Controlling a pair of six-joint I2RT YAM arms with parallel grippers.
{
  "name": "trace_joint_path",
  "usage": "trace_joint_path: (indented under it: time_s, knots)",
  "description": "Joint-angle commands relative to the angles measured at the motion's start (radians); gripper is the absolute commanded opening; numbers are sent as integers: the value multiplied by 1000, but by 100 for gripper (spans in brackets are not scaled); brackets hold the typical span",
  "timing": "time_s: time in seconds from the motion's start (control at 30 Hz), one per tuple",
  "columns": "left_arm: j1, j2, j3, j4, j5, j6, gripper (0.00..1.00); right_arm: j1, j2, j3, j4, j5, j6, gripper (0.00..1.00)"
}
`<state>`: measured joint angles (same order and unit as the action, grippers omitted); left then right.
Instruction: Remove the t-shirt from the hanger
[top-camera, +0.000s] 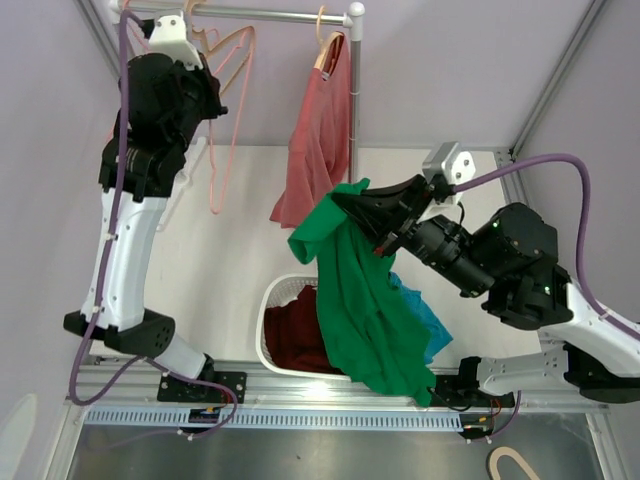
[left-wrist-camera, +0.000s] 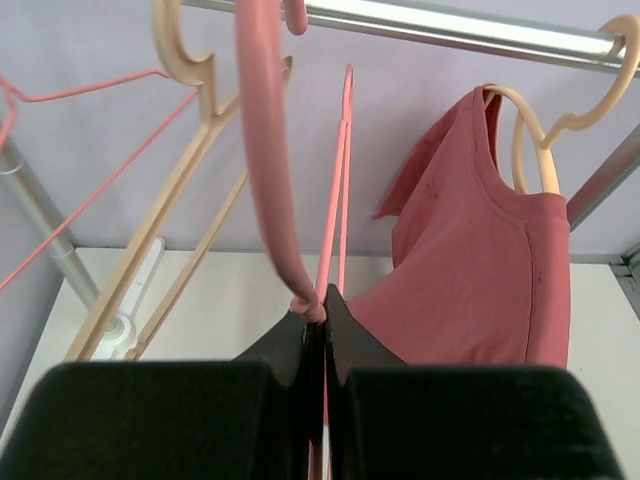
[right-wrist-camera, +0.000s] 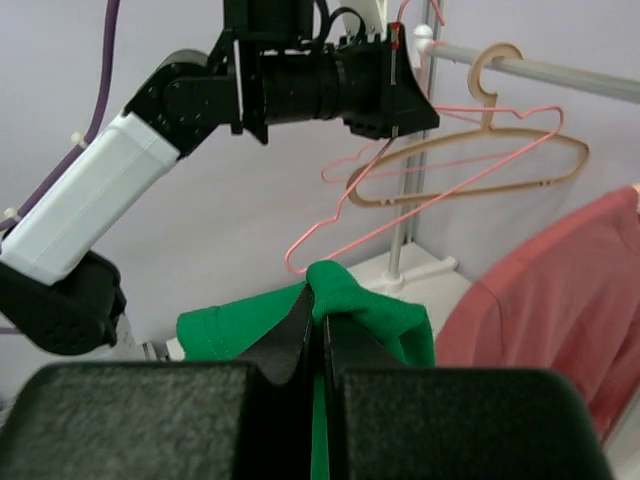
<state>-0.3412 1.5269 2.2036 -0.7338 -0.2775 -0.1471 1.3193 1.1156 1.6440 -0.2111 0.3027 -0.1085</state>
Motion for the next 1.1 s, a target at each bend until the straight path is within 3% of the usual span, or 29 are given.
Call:
trace_joint_path:
  time_s: [0.0, 0.27, 0.4, 0.47, 0.6, 0.83, 0.9, 1.07]
  knots:
    - [30, 67, 95, -31, 144, 24, 1, 4, -72, 25, 29, 44, 38, 0]
    - [33, 108, 101, -32, 147, 6, 1, 1, 9, 281, 39, 46, -121, 0]
    - [53, 116, 100, -26, 185, 17, 1, -22, 21, 246, 53, 22, -102, 0]
    - [68, 122, 105, -23, 211, 14, 1, -34, 4, 185, 46, 27, -53, 0]
    - [119, 160, 125, -9, 257, 17, 1, -83, -49, -164, 56, -38, 156, 0]
    - [169, 259, 242, -27, 409, 30, 1, -83, -123, -614, 1, -188, 532, 0]
    - [180, 263, 240, -15, 435, 35, 1, -60, -140, -673, -39, -192, 633, 0]
    - [211, 289, 246, 14, 503, 23, 1, -38, -31, -708, -339, -171, 754, 0]
